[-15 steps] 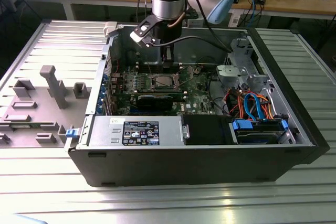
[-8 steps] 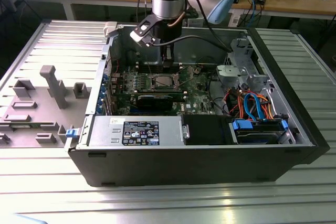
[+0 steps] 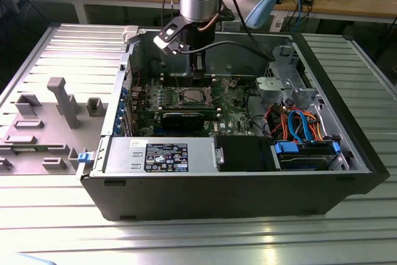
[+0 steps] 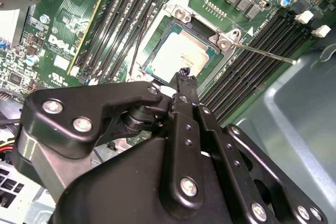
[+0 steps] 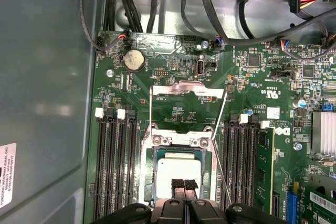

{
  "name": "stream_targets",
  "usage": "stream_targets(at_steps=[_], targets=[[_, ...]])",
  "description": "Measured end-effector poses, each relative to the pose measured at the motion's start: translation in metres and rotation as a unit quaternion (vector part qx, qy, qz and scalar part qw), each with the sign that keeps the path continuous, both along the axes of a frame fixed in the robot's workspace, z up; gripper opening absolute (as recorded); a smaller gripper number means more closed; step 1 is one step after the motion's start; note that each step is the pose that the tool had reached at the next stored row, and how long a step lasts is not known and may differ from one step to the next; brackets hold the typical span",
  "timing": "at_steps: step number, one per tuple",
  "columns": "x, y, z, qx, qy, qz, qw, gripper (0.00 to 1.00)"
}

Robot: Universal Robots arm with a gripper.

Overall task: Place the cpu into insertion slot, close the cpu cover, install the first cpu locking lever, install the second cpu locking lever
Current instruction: 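Close the cpu cover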

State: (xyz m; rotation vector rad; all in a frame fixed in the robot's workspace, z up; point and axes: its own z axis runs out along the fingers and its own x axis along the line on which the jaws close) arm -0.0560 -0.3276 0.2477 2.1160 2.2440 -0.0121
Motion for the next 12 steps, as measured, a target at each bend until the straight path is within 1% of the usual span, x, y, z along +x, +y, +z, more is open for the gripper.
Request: stream_targets(at_steps=[12], targets=[[0.0000,0.0000,0.0028,0.0000,0.0000,0.000,1.00000,0.11]])
